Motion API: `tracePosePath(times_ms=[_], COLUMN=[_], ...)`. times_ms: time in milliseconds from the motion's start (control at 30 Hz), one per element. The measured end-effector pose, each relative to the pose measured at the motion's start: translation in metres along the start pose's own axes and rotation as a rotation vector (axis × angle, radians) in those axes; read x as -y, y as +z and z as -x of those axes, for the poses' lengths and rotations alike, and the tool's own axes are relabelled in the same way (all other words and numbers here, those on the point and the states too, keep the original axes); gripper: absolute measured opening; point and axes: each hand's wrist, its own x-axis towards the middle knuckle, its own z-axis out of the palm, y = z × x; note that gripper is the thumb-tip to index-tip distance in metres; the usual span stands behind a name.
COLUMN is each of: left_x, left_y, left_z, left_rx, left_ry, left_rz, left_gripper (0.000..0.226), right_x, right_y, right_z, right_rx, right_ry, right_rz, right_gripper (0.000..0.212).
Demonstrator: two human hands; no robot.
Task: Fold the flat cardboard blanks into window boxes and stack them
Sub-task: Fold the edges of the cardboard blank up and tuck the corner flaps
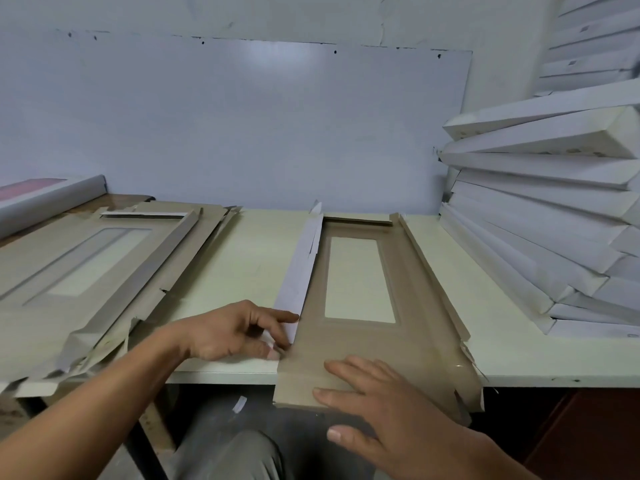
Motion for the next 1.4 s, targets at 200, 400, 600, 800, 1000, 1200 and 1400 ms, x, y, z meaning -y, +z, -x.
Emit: tracePosePath(times_ms=[200, 400, 600, 800, 1000, 1200, 1400], left_x=[-0.006, -0.013, -0.015, -0.017, -0.013, -0.014, -0.015], left_y=[0.02, 0.042, 0.049, 0.053, 0.059, 0.065, 0.064], left_z=[-0.007, -0.014, -0.018, -0.019, -0.022, -0.027, -0.03], left_rx=[-0.205, -0.361, -0.375, -0.381, -0.442, -0.456, -0.455], left_ry=[0.066, 0.038, 0.003, -0.018, -0.038, -0.083, -0.071], left_rz=[-0.16, -0.591, -0.681, -0.727, -0.842, -1.0, -1.032], left_gripper=[0.026, 0.034, 0.03, 0.028, 0.029, 0.026, 0.023], right_x=[-0.023, -0.1, -0.152, -0.13, -0.113, -0.094, -0.097], right_y=[-0.028, -0.054, -0.05, -0.048, -0.052, -0.061, -0.069], right_z=[0.019, 0.036, 0.031, 0.014, 0.014, 0.021, 0.03], right_rx=[-0.32, -0.84, -0.363, -0.062, -0.039, -0.089, 0.002], right_ry=[0.132, 0.67, 0.917, 0.796, 0.749, 0.479, 0.331], right_rz=[-0.239, -0.261, -0.123, 0.027, 0.008, 0.025, -0.151], right_gripper=[0.032, 0.026, 0.039, 0.035, 0.019, 0.035, 0.021])
